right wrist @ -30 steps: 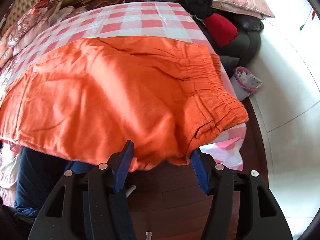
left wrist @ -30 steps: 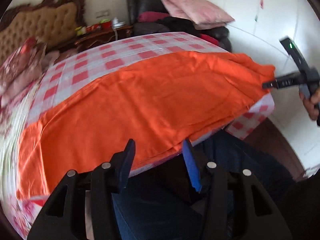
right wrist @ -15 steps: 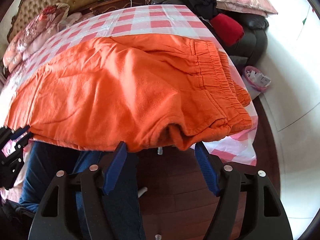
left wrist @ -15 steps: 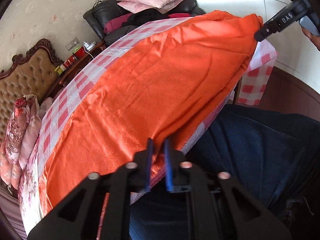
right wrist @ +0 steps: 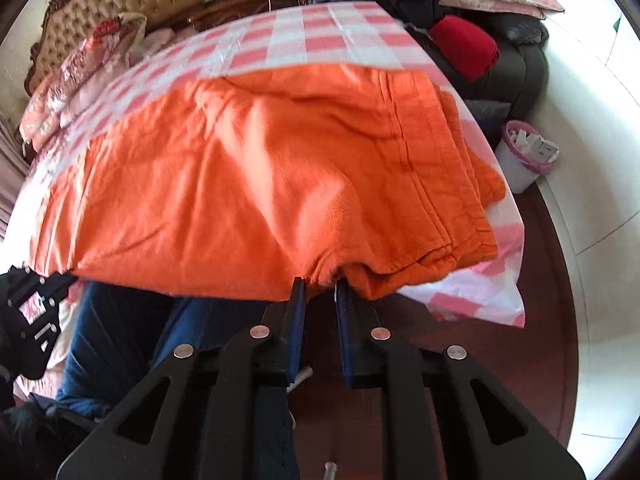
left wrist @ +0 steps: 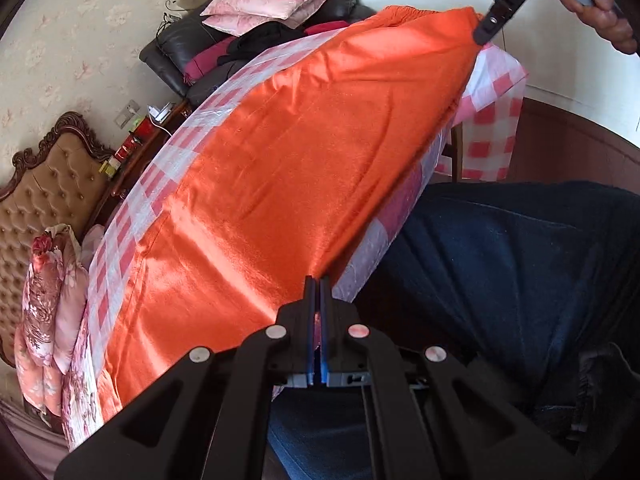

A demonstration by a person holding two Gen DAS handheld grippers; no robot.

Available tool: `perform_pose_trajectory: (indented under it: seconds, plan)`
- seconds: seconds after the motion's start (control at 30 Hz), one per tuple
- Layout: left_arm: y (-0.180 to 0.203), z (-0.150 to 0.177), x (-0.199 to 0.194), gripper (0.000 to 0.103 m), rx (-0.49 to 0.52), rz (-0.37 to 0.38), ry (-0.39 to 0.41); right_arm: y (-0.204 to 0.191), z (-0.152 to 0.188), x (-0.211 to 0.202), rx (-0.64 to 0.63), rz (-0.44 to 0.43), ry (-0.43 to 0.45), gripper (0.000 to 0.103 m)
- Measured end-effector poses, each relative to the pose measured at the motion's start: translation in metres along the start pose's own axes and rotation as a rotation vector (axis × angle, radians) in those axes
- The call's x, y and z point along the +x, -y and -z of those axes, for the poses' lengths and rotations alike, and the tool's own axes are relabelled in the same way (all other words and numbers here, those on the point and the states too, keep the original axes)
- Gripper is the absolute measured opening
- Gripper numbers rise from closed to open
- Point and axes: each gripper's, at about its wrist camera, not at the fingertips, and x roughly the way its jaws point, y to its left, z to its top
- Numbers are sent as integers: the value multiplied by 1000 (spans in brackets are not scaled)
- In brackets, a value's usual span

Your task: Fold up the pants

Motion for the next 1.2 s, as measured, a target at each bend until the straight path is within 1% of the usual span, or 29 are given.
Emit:
perform_pose_trajectory:
  seconds: [0.03,0.07,0.1,0.13,0.17,0.2,0.23,0.27,0.3,0.33,0.4,0.47,0.5,0.53,0.57,0.6,0.63,0.7,0.77,0.8,0.87,0.9,0.93,1.0,1.07,1.13,1.17,1.2]
  plan:
    - [0,0,0,7,0,3,-2,1,3,2,-10,4,-23,18]
    - [-2,1,0,8,-3,15,-9,2,6,4,-34,26,-53,22]
    - [-3,3,-1,8,-11,24,-12,4,9,6,-56,60,-76,23]
    - [-7,5,-2,10,-28,33,-15,9,11,6,-67,95,-92,27]
    - [-10,8,-2,12,-48,39,-22,17,12,5,-58,106,-103,29]
    - [-13,9,-3,15,-70,48,-28,24,12,4,-43,106,-114,36]
    - [-20,11,-5,17,-99,63,-30,35,12,0,-26,94,-125,45]
    - [-26,13,-8,22,-131,78,-30,43,10,-4,-17,78,-130,50]
    - [-35,15,-12,25,-174,101,-28,48,9,-9,-10,73,-122,57]
    - [-45,18,-16,26,-220,117,-24,58,3,-17,20,76,-88,61]
    - [-68,22,-23,34,-340,134,-8,74,-9,-28,90,36,-28,62]
    - [-88,26,-25,35,-444,135,8,87,-33,-30,147,-50,47,66]
    - [-96,26,-24,35,-480,126,10,90,-44,-25,156,-61,58,66]
    - [-101,27,-24,35,-506,112,9,91,-59,-16,146,-43,52,66]
    - [-104,27,-25,35,-516,99,9,90,-72,-8,124,-35,54,66]
    - [-106,27,-26,35,-522,88,13,87,-82,-2,110,-45,52,66]
    - [-108,27,-27,35,-531,82,15,90,-94,10,109,-64,31,66]
    - [-111,30,-29,37,-556,77,13,96,-108,24,120,-50,5,66]
    - [-114,35,-28,39,-581,66,4,100,-123,38,111,-56,-22,66]
    - [-115,37,-26,39,-592,65,-1,101,-129,43,104,-51,-31,57]
    - [-117,40,-24,39,-601,61,-15,91,-139,47,35,-28,-41,26]
    - [-118,41,-24,39,-602,58,-17,85,-143,45,-1,5,-33,19]
    - [-119,42,-23,39,-604,59,-18,77,-148,39,-54,32,-12,17]
    - [-122,45,-20,40,-613,59,-26,71,-156,26,-101,63,45,17]
    - [-122,47,-17,40,-623,60,-34,76,-163,22,-97,111,78,17]
    - [-123,49,-15,40,-626,62,-37,79,-164,34,-114,117,75,17]
    - [-123,50,-14,40,-627,60,-38,80,-162,43,-121,126,56,18]
    - [-125,52,-15,40,-632,55,-39,80,-159,51,-123,157,30,20]
